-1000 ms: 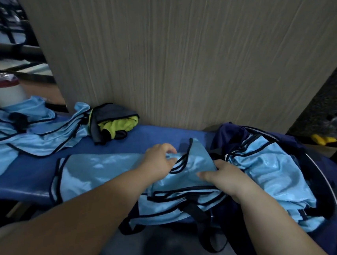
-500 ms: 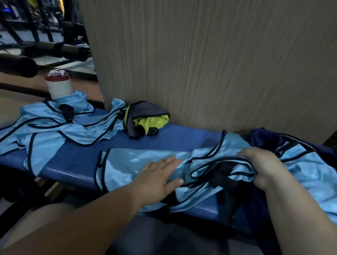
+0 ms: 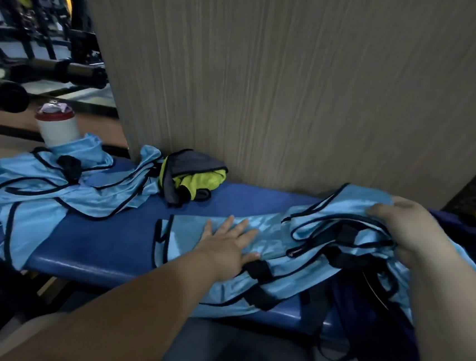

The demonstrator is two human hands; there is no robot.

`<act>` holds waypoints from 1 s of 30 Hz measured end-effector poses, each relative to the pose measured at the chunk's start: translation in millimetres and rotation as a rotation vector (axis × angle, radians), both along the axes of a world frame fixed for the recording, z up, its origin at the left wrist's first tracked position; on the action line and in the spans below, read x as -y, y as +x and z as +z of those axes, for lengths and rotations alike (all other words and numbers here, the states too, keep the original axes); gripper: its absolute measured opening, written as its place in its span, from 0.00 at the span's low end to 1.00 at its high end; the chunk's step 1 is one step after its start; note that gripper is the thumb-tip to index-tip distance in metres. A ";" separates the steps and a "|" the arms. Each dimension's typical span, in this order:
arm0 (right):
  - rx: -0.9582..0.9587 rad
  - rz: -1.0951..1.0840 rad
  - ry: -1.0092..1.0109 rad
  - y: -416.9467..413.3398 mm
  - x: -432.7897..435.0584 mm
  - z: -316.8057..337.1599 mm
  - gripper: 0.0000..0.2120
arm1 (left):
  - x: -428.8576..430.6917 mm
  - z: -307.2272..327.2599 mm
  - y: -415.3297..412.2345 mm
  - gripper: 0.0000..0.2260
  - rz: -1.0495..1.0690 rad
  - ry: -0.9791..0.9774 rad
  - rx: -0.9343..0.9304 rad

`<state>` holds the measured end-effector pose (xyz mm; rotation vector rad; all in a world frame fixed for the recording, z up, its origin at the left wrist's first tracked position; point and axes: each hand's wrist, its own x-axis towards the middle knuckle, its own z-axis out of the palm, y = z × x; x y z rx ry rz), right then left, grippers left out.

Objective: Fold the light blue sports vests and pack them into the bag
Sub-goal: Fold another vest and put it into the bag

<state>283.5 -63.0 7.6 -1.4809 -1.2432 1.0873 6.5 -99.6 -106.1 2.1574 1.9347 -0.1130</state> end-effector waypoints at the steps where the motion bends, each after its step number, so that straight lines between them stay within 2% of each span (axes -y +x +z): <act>1: -0.031 -0.054 0.019 2.6 -2.0 0.2 0.03 | -6.9 1.4 4.2 0.29 0.005 0.004 0.000; 4: -0.093 -0.108 0.055 8.9 -7.1 2.4 0.05 | -20.1 4.1 12.2 0.29 0.017 -0.007 0.032; 7: -0.105 0.019 0.039 -4.1 -8.9 0.3 0.09 | -20.9 7.1 11.2 0.28 0.040 -0.016 0.161; 13: -0.109 0.309 0.008 -70.5 2.3 -18.2 0.12 | -2.6 21.7 -5.5 0.20 0.312 0.050 0.825; 17: 0.029 0.424 0.063 -111.3 13.6 -38.7 0.18 | 10.2 41.0 -13.1 0.23 0.574 -0.009 1.345; 19: 0.126 0.496 0.098 -127.9 21.7 -45.2 0.23 | 14.6 50.4 -16.3 0.25 0.646 -0.090 1.520; 21: 0.248 0.606 0.109 -142.4 34.6 -47.0 0.28 | 17.8 55.9 -19.0 0.23 0.636 -0.126 1.570; 23: 0.393 0.748 0.124 -150.9 44.6 -53.3 0.32 | 19.2 55.5 -22.4 0.16 0.623 -0.059 1.558; 25: 0.447 0.859 0.097 -153.0 50.2 -59.0 0.31 | 20.7 51.9 -30.2 0.16 0.688 0.104 1.379; 26: 0.405 0.883 0.064 -152.7 51.3 -60.8 0.31 | 21.7 49.8 -36.0 0.18 0.730 0.179 1.259; 28: 0.306 0.851 0.066 -150.1 50.4 -63.3 0.31 | 25.1 47.5 -46.1 0.16 0.769 0.242 1.106; 30: 0.390 0.719 0.229 -145.2 46.2 -63.2 0.23 | 28.0 44.8 -55.9 0.14 0.750 0.238 1.062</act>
